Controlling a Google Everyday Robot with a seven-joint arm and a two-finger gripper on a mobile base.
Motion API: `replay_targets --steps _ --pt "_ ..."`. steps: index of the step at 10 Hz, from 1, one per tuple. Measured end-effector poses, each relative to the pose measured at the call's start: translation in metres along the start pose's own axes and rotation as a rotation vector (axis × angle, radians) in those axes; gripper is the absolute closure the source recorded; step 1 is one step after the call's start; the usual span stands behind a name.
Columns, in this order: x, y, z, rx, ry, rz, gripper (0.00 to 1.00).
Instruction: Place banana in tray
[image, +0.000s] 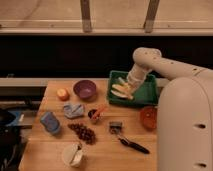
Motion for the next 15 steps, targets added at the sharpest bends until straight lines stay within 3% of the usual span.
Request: replay_targets --steps 4,5,7,8,9,11,15 --pt "0.016 -0.066 0.002 -0.015 -0.081 0.247 1.0" --pt "0.02 -0.076 0.005 -0.039 -0.126 0.299 1.0" --pt "0.033 -0.098 0.007 -0.097 -0.259 0.423 1.0" --pt "0.034 -0.101 0.008 -0.117 -0.298 0.454 0.97" --pt "0.034 -0.102 0.008 -0.126 -0.317 0.469 0.88" --pt "0.034 -0.103 0.008 -0.127 -0.319 0.471 0.66" --pt "0.033 -0.102 0.008 -0.128 -0.319 0.47 0.33"
